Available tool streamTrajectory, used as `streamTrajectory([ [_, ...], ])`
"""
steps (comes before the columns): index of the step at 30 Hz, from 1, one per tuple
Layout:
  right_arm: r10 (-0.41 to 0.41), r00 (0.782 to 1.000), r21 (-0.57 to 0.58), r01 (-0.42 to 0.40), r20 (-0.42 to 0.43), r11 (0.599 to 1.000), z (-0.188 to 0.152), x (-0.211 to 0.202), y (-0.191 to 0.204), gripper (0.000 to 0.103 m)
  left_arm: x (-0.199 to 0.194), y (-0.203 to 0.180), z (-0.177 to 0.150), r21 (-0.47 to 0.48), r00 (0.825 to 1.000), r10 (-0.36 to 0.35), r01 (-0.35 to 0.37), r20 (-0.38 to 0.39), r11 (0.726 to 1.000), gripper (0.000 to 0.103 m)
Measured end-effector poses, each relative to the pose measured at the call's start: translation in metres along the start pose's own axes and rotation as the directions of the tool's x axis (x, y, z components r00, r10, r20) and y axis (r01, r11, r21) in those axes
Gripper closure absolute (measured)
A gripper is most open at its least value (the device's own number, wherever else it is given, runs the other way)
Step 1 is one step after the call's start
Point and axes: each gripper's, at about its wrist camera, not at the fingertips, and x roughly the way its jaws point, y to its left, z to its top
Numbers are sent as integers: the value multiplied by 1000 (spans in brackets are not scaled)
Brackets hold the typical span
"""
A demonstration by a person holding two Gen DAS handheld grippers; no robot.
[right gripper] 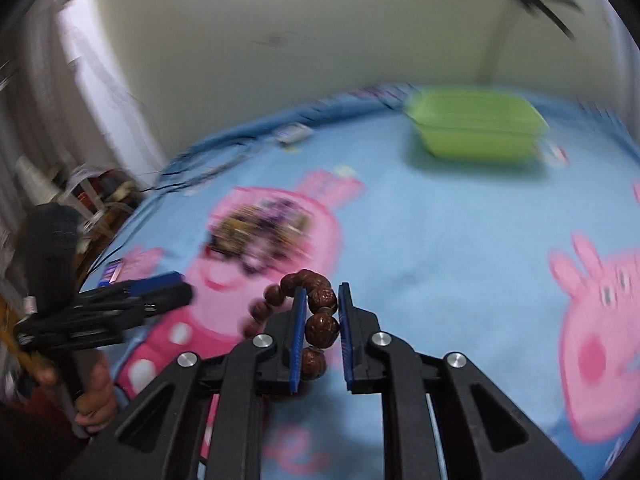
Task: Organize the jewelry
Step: 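Carry the brown bracelet into the green bowl and open the right gripper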
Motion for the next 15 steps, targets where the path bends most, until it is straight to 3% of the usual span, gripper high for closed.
streamTrajectory([
  [4,29,999,160,-23,-35,987,-14,2,-33,103,14,-35,7,92,998,-45,49,-43,995,41],
  [6,1,1000,152,0,-11,988,-15,-4,-36,92,23,-48,7,127,997,-34,42,-67,991,46],
  [8,-12,1000,128,10,19,992,-16,-11,-35,68,34,-56,5,139,994,-25,41,-111,989,55],
  [9,-14,1000,115,11,27,993,-17,-13,-33,66,37,-58,3,141,992,-24,42,-127,989,57],
  [11,-16,1000,58,15,18,998,-18,-13,-27,66,46,-62,-2,157,986,4,23,-167,987,70],
  [14,-57,998,-56,57,-6,997,-26,-9,-11,67,47,-65,-8,165,986,8,20,-168,986,80],
  [15,-69,997,-95,66,-30,993,-28,-1,-6,74,47,-66,-7,163,986,11,16,-167,987,81],
])
